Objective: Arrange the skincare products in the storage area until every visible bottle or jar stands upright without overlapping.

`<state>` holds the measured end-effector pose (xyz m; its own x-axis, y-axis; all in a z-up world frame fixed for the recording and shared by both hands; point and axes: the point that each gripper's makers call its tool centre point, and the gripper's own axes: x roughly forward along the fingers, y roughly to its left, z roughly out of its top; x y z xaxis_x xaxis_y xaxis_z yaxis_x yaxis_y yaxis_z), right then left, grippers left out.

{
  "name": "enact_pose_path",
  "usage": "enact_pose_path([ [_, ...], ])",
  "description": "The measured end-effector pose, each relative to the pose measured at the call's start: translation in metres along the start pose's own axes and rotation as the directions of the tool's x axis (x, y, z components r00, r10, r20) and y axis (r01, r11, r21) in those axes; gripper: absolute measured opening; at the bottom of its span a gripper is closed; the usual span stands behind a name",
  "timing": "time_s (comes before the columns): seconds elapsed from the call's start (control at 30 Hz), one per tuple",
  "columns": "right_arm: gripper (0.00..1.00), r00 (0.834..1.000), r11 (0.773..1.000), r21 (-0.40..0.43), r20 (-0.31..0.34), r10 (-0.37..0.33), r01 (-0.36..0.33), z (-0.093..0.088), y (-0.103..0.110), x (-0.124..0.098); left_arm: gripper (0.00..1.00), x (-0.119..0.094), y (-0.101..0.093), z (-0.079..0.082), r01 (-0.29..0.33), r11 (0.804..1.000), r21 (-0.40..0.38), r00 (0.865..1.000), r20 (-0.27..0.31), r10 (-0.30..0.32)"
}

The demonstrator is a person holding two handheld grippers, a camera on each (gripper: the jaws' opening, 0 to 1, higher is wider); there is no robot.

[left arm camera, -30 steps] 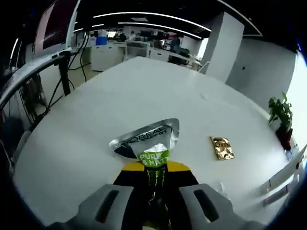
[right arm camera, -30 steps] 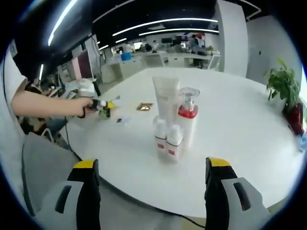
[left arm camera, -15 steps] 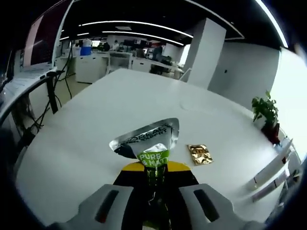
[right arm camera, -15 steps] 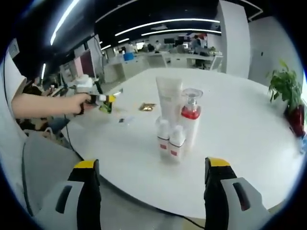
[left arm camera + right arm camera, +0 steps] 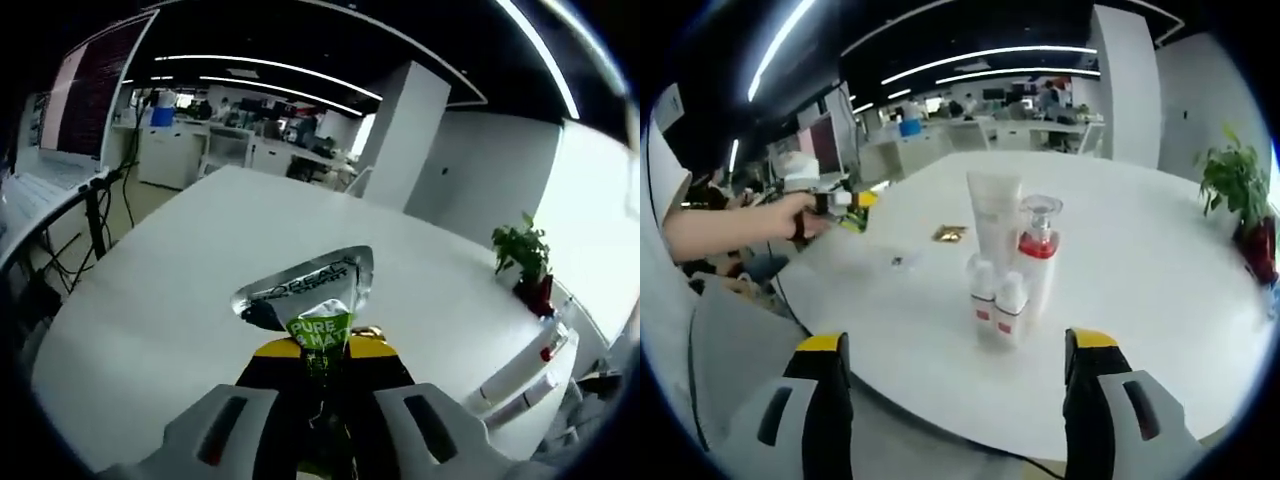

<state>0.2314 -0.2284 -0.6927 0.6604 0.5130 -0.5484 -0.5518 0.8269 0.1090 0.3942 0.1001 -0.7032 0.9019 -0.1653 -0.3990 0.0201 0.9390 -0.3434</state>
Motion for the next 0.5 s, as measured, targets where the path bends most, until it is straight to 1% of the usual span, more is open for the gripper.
enact_pose_path([
  [0.1,0.87,1.0,1.0,0.002,0.009,0.004,-0.004,0.002,0.001,0.0,0.08,-0.009,-0.013,0.007,0.032,0.999,-0.015,0.999,0.02,-0.031],
  [0.27,0.87,1.0,1.0,-0.006,0.017,0.011,-0.011,0.002,0.003,0.0,0.08,-0.016,-0.021,0.016,0.061,0.998,-0.027,0.997,0.044,-0.059],
  [0.4,0.86,1.0,1.0,-0.013,0.019,0.018,-0.017,0.003,0.005,0.0,0.08,-0.027,-0.027,0.024,0.085,0.996,-0.034,0.994,0.064,-0.083],
  [0.5,0.86,1.0,1.0,-0.02,0.025,0.012,-0.011,0.005,0.004,-0.001,0.08,-0.032,-0.03,0.028,0.1,0.994,-0.035,0.993,0.074,-0.097],
])
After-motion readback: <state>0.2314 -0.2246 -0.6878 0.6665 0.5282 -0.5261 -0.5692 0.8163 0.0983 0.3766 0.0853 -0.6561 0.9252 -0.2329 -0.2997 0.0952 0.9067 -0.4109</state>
